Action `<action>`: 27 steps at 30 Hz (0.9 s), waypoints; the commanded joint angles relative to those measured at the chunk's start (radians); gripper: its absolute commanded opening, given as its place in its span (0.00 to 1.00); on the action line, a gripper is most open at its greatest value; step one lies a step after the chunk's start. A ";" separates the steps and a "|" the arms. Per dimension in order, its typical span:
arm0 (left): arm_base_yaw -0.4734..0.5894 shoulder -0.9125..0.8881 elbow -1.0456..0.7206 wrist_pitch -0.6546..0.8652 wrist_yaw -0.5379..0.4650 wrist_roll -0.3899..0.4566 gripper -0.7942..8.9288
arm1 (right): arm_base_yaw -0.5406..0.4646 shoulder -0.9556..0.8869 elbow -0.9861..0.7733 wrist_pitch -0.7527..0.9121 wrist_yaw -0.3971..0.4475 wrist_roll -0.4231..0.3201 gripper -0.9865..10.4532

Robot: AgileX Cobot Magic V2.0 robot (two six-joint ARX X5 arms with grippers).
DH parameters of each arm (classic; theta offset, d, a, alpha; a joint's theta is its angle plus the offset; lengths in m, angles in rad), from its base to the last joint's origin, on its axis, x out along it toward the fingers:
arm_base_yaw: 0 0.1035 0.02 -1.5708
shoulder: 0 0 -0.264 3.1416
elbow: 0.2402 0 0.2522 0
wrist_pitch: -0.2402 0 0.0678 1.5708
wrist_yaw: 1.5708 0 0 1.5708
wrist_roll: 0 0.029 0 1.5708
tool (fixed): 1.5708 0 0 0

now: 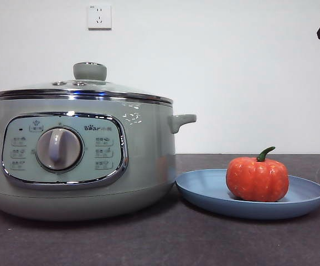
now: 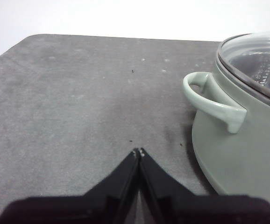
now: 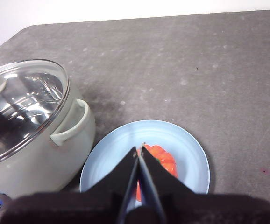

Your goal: Take the pumpkin out from the steamer,put the pumpkin in the blue plate,close the lid

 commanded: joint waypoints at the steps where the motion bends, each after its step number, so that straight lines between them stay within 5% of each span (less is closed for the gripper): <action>1: 0.005 -0.003 -0.018 0.008 -0.002 -0.013 0.08 | 0.000 -0.002 -0.009 0.004 0.003 0.011 0.09; 27: 0.005 -0.003 -0.018 0.008 0.000 -0.013 0.08 | -0.018 -0.045 -0.010 -0.025 0.035 -0.019 0.09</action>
